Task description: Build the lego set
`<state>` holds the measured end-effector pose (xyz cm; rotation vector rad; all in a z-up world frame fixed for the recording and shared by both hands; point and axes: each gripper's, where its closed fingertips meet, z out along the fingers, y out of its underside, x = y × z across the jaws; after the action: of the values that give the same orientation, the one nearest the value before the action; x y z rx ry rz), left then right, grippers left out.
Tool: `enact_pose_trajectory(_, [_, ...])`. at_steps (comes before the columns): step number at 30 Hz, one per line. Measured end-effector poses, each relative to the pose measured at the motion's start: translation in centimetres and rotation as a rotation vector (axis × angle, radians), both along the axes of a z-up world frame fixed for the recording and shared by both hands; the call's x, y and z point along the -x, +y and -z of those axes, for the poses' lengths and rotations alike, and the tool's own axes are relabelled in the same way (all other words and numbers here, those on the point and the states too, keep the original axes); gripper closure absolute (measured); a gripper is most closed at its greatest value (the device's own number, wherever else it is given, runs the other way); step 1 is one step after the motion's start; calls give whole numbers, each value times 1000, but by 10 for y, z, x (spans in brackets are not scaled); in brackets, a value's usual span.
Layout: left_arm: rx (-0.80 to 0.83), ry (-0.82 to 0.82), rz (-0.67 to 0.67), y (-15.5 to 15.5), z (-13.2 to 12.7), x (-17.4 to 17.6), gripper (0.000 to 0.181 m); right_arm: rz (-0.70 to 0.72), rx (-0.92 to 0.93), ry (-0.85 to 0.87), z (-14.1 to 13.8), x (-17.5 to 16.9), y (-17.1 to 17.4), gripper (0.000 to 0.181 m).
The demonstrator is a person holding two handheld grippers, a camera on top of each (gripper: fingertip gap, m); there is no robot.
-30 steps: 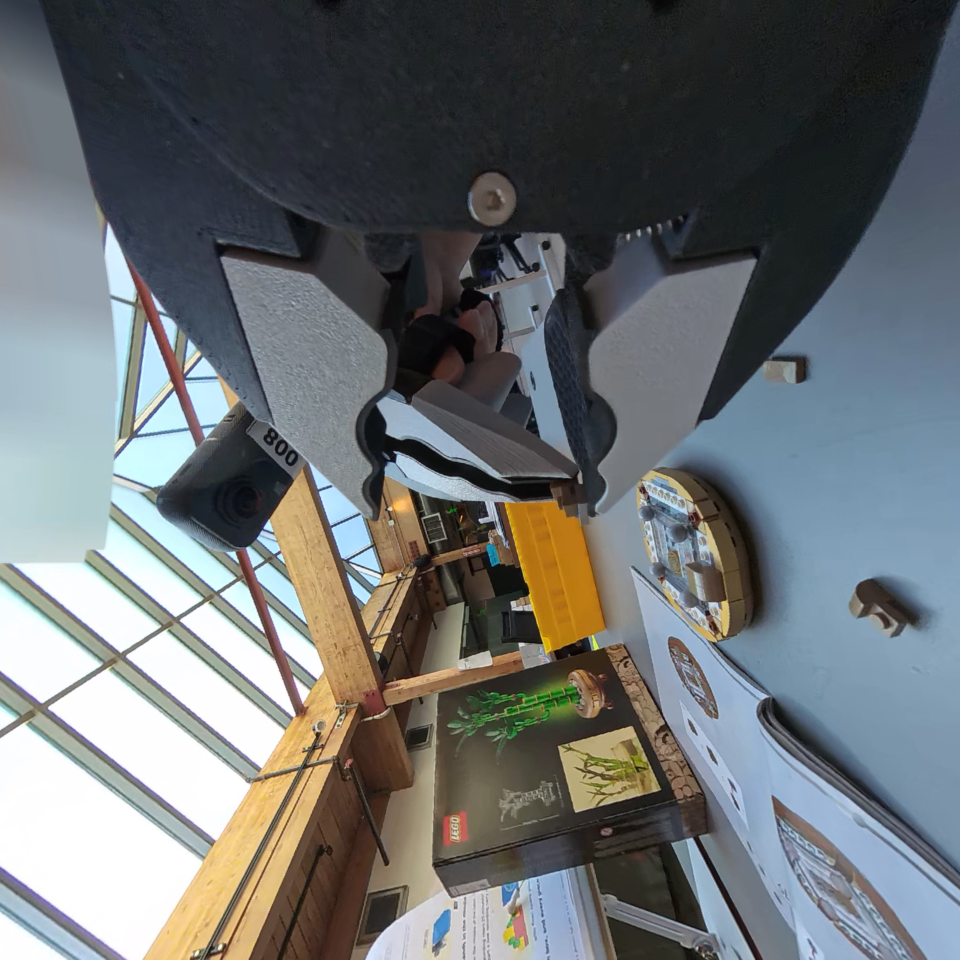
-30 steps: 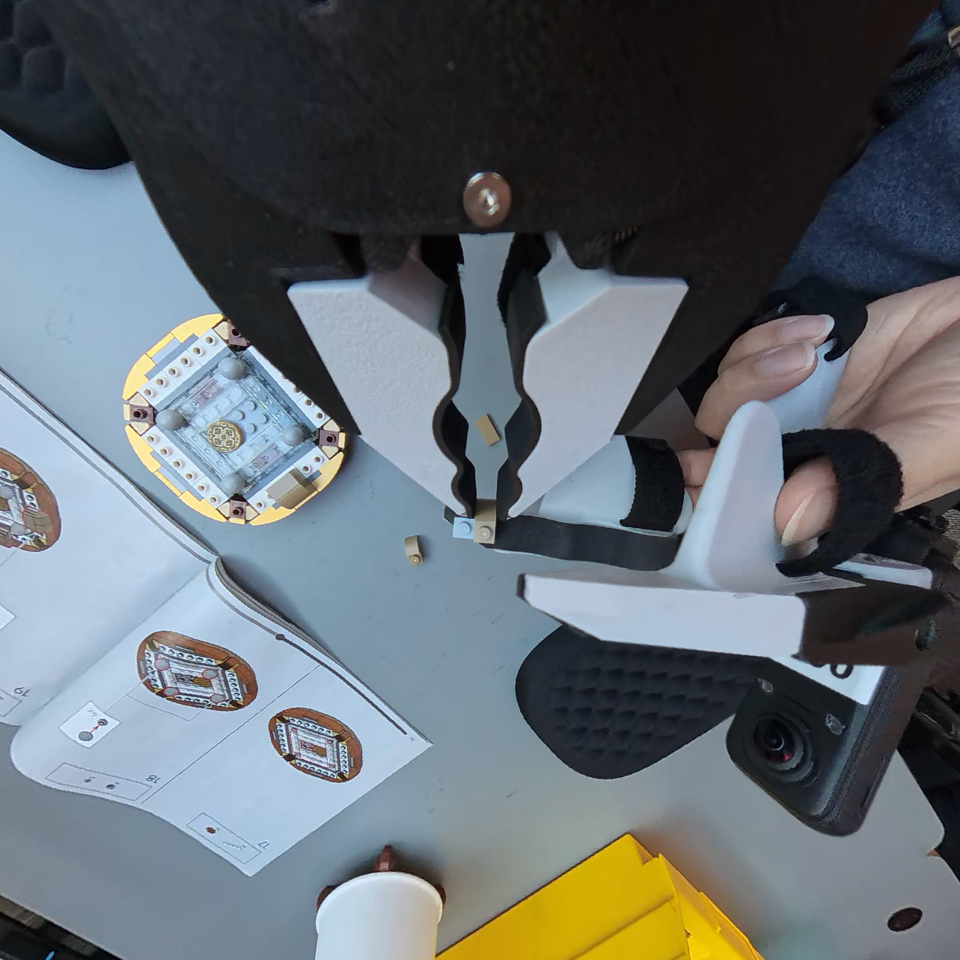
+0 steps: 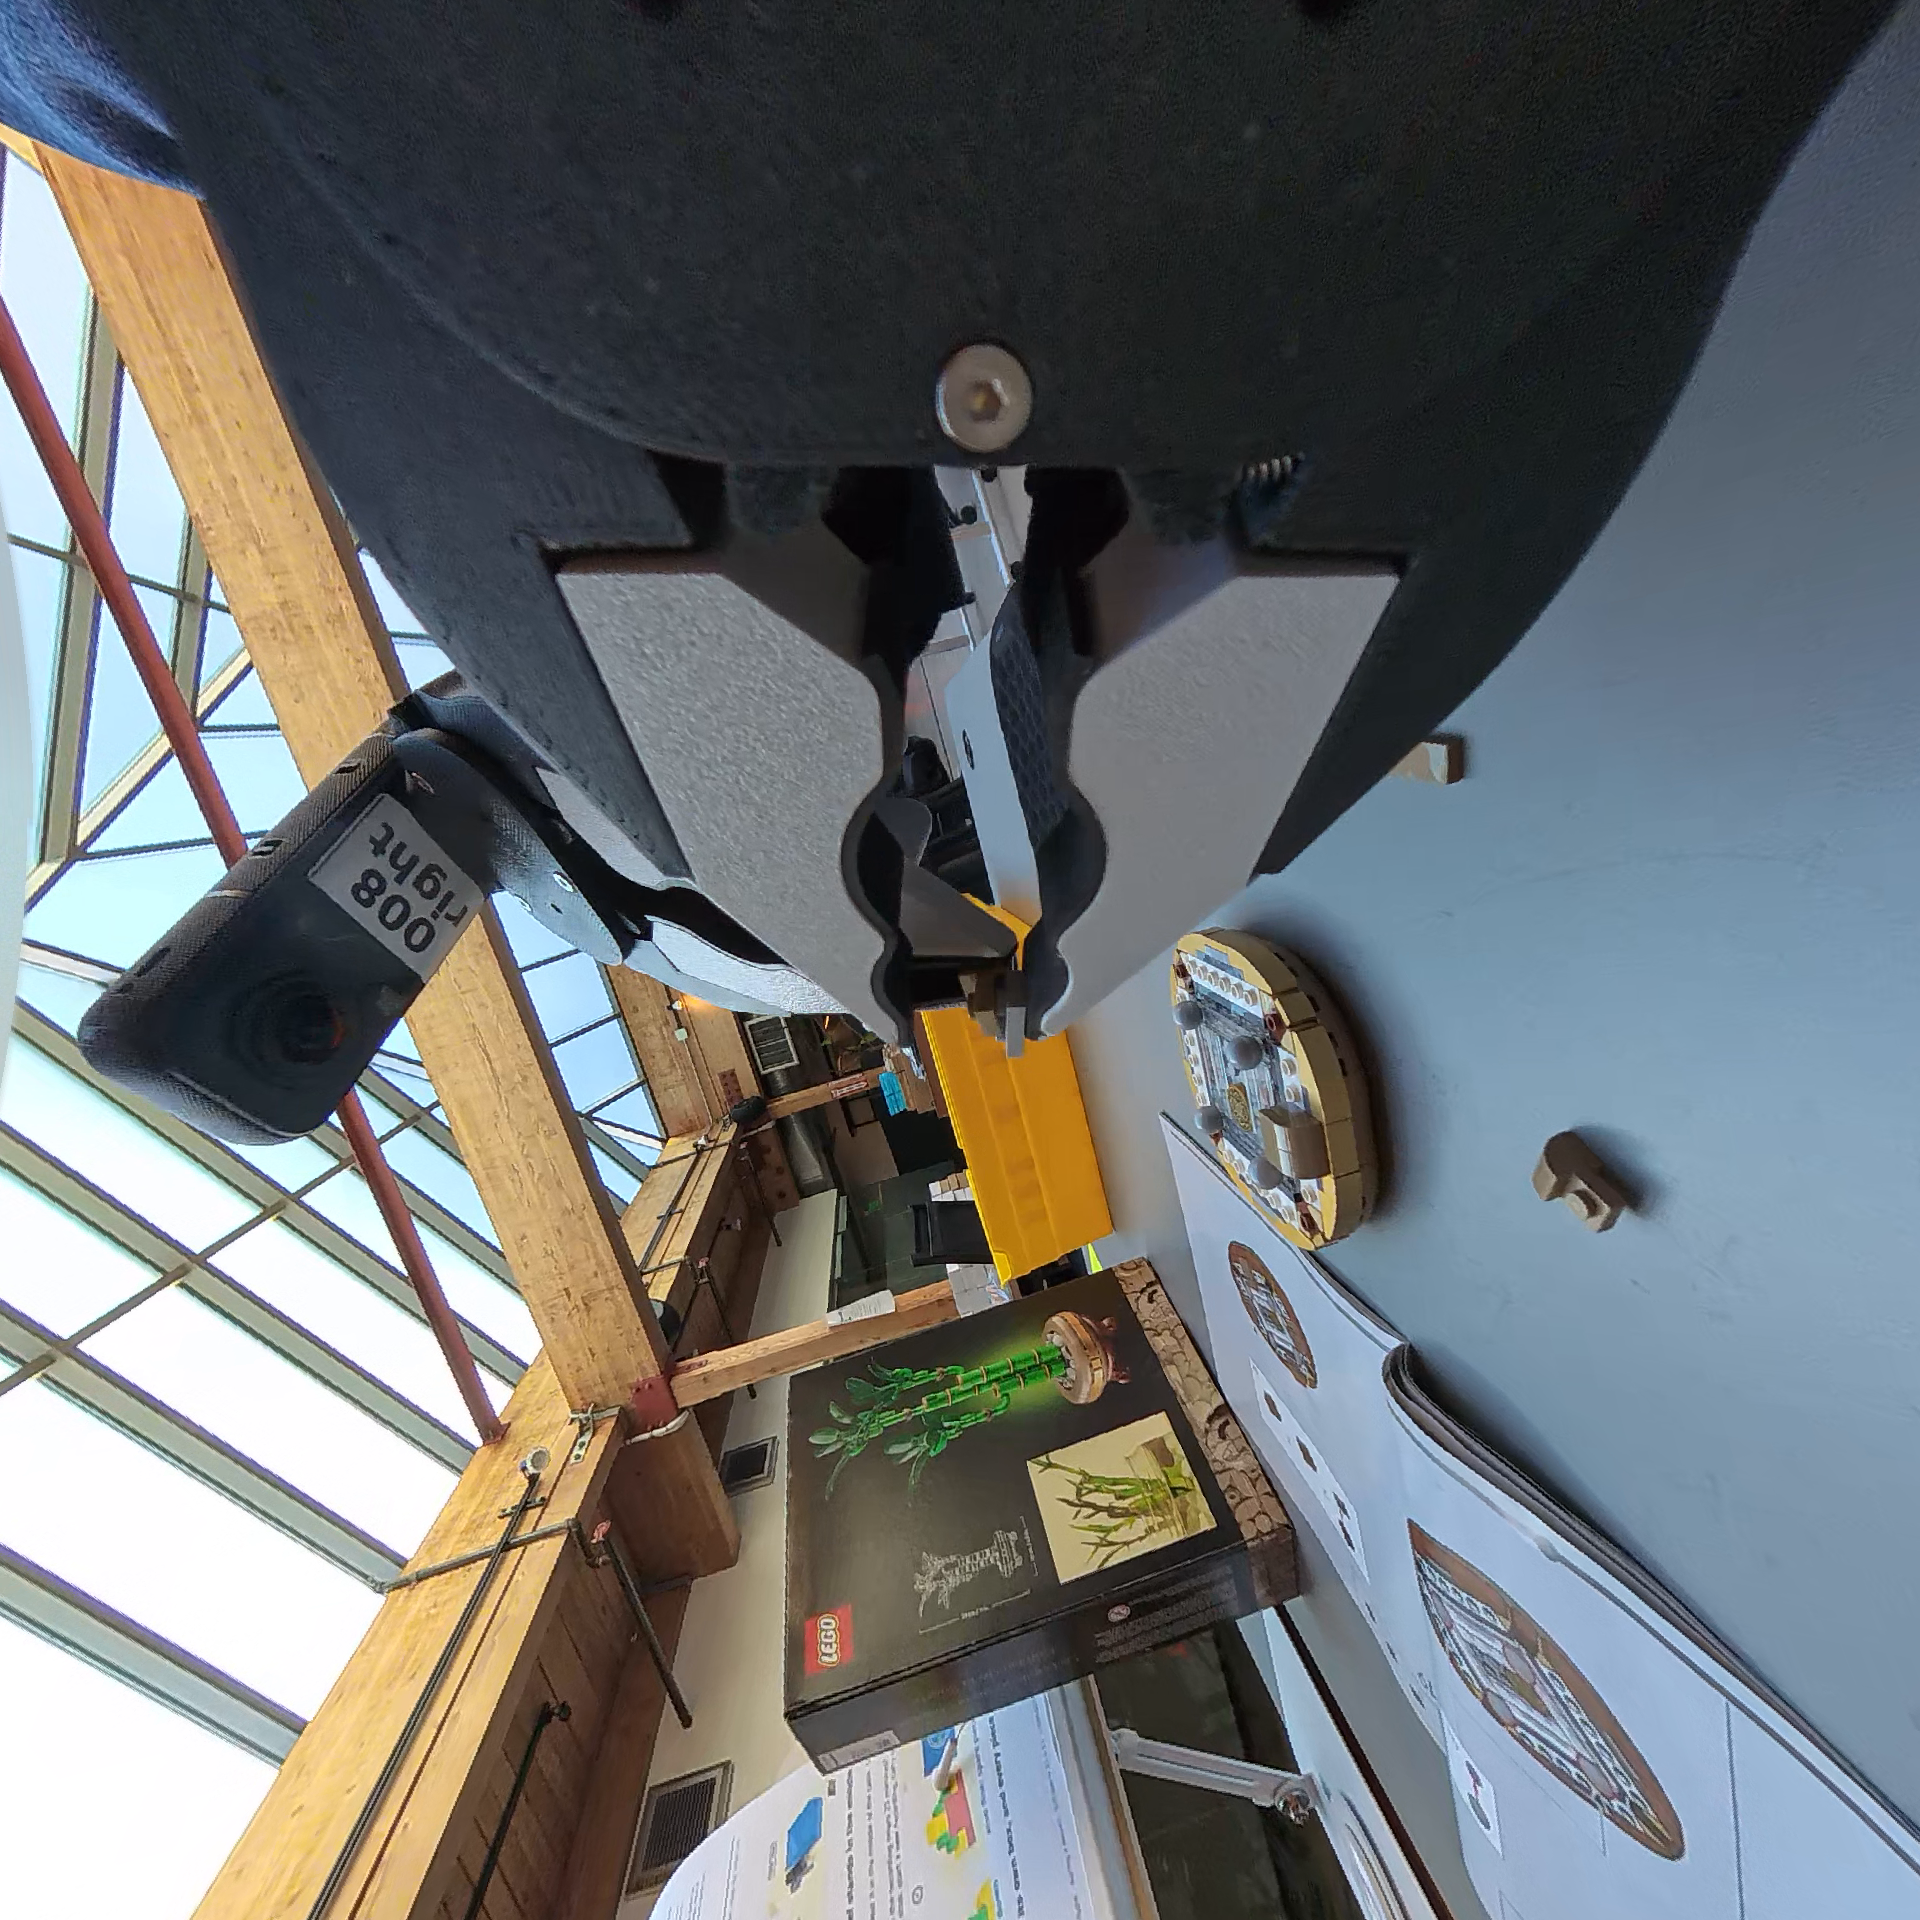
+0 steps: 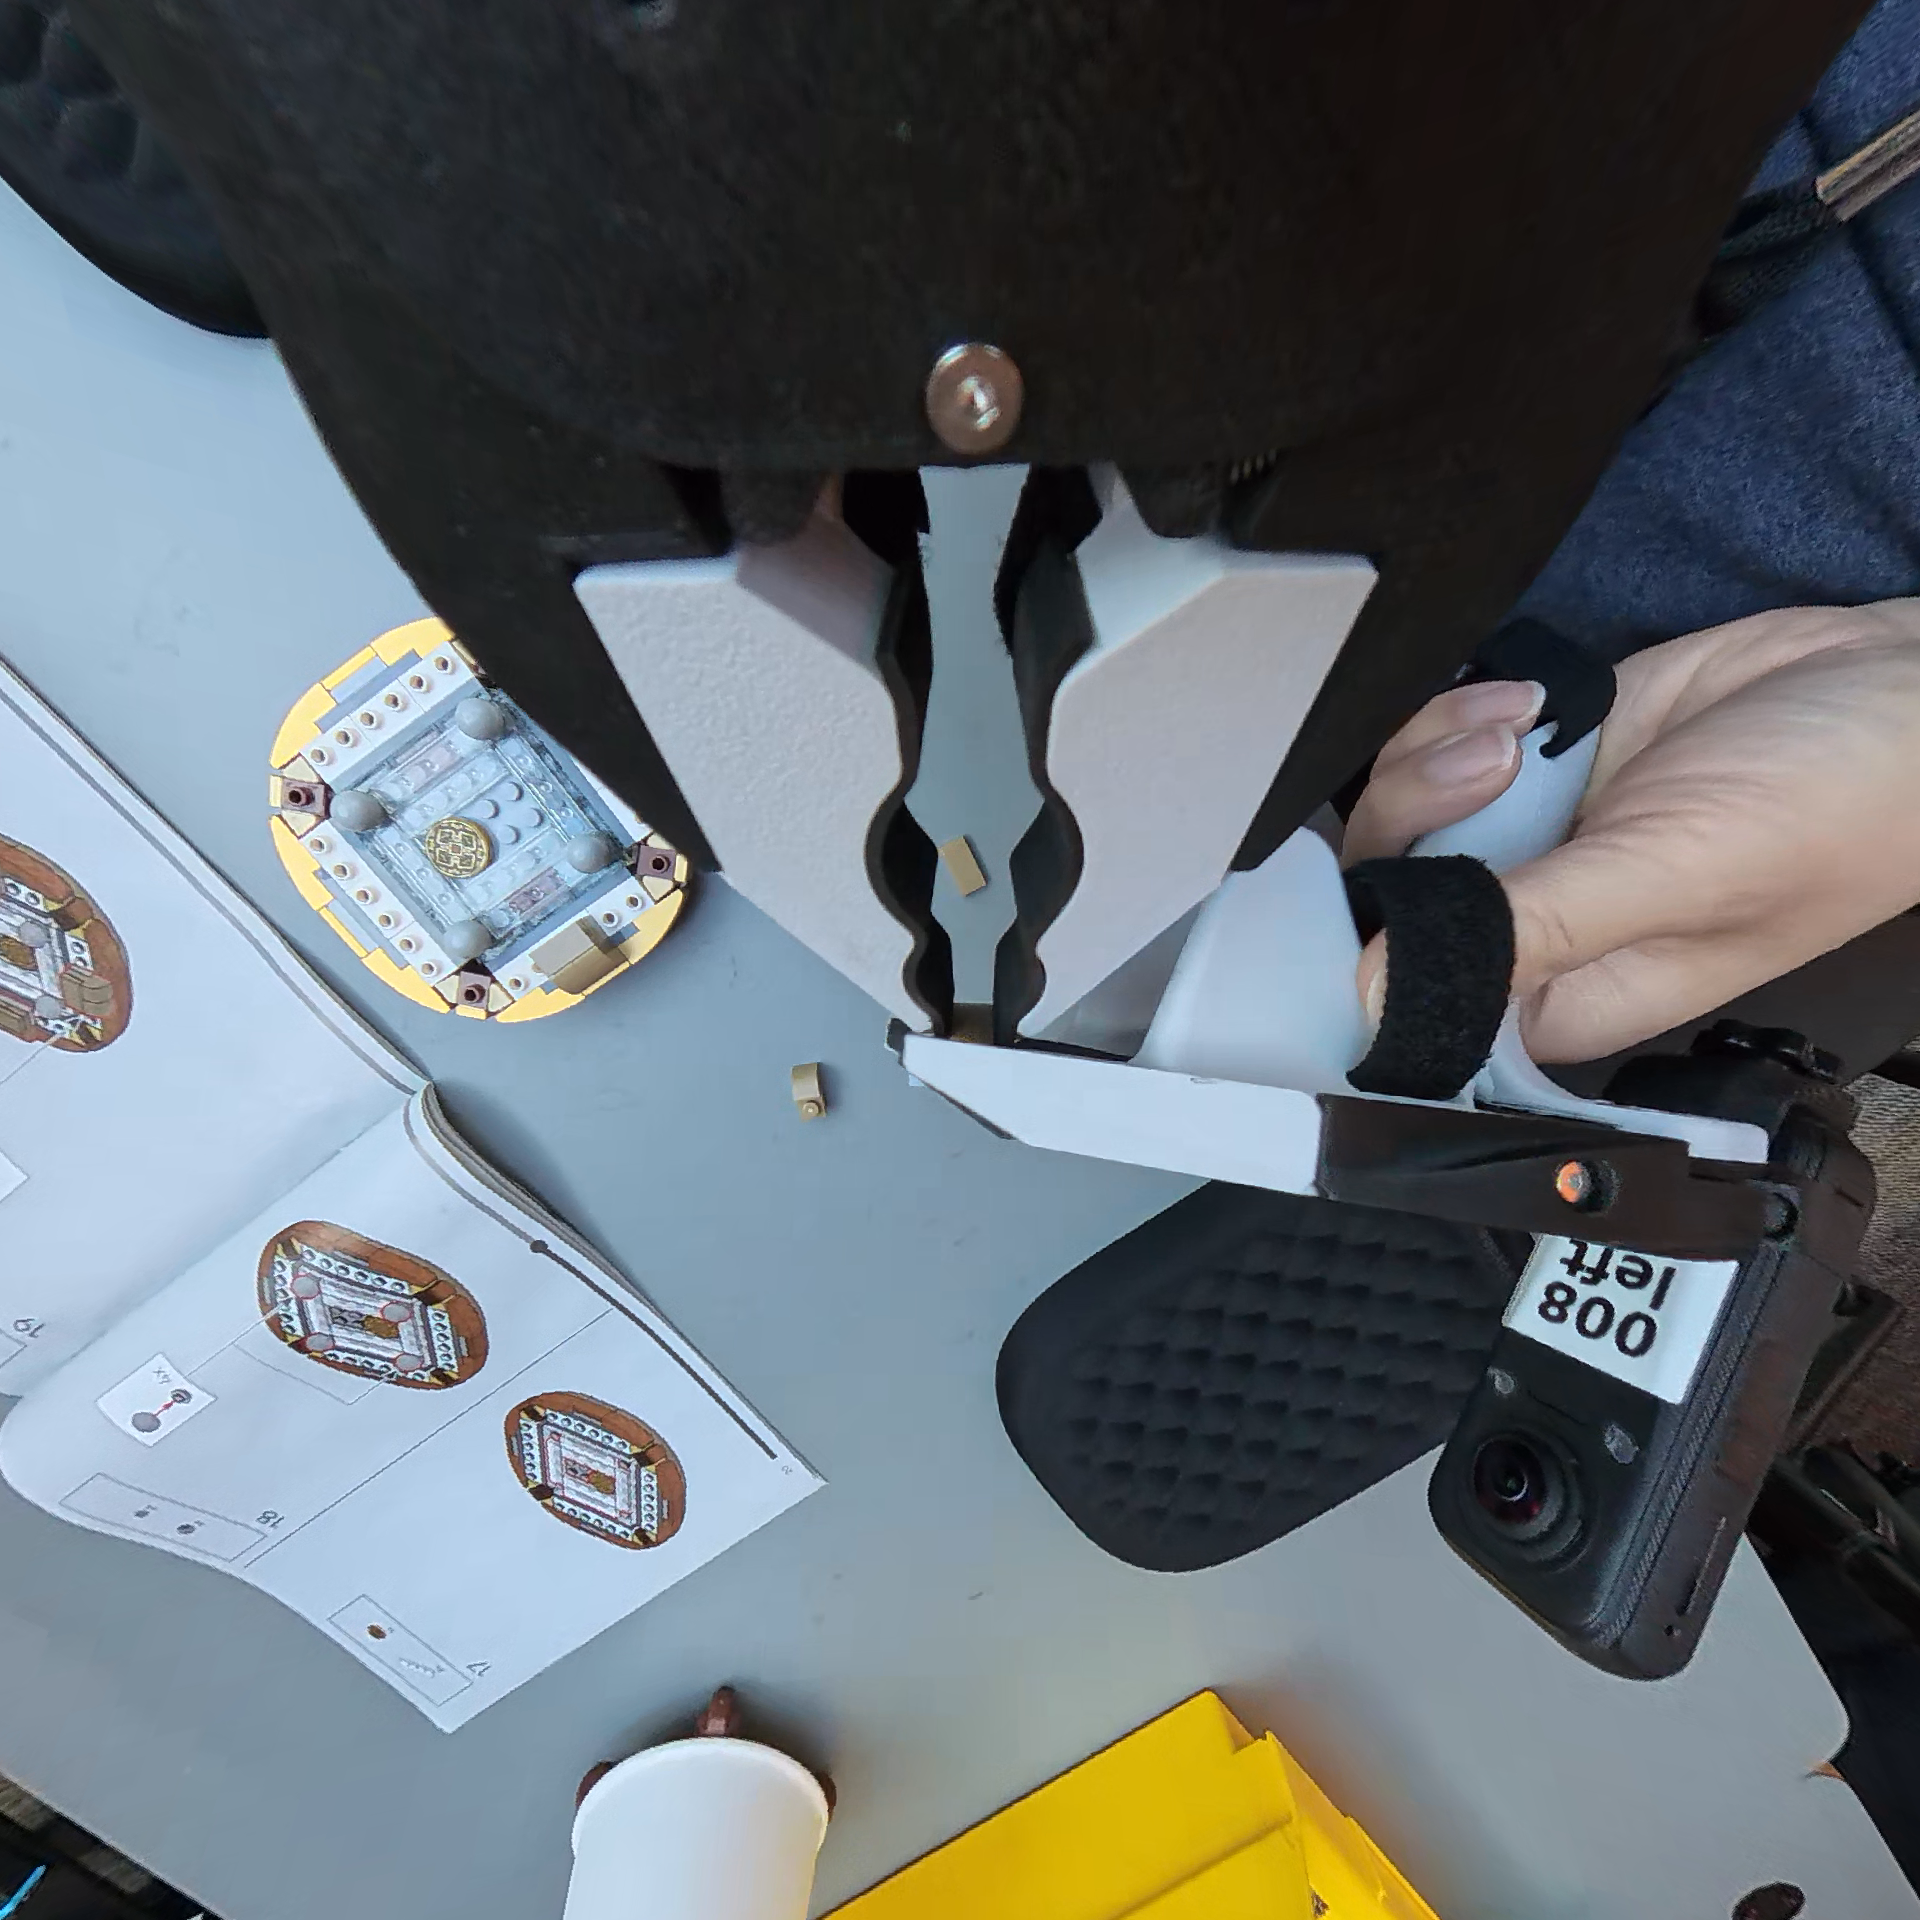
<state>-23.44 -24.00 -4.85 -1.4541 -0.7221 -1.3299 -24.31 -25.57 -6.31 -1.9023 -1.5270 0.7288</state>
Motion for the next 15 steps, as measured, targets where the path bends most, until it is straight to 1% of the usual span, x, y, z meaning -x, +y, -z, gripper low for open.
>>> enact_pose_trajectory(2, [-1,-11,-3,0,0,0,163,1,-9,-1,0,0,0,174])
enact_pose_trajectory(4, [11,-20,-7,0,2,1,172,-2,-9,8,-2,0,-1,174])
enact_pose_trajectory(15, [-39,-1,-7,-2,-7,2,174,11,-93,42,-12,2,-3,174])
